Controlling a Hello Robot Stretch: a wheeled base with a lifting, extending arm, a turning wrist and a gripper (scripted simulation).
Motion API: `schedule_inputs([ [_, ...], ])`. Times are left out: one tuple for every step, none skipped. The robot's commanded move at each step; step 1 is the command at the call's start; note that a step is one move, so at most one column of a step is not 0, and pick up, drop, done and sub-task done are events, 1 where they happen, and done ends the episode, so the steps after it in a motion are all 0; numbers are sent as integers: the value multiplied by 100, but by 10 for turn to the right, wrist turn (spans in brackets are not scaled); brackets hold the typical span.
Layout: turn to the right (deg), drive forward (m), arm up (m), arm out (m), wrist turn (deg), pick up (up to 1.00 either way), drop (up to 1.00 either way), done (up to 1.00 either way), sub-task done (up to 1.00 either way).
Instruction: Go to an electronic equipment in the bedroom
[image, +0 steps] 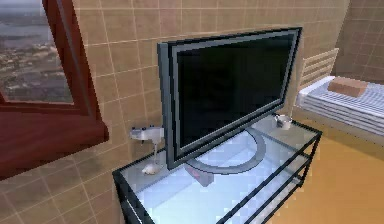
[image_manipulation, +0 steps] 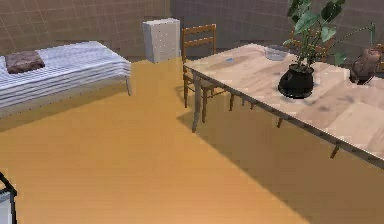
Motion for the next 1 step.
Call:
schedule_inputs([
  [120,0,0,0,0,0,0,0,0],
])
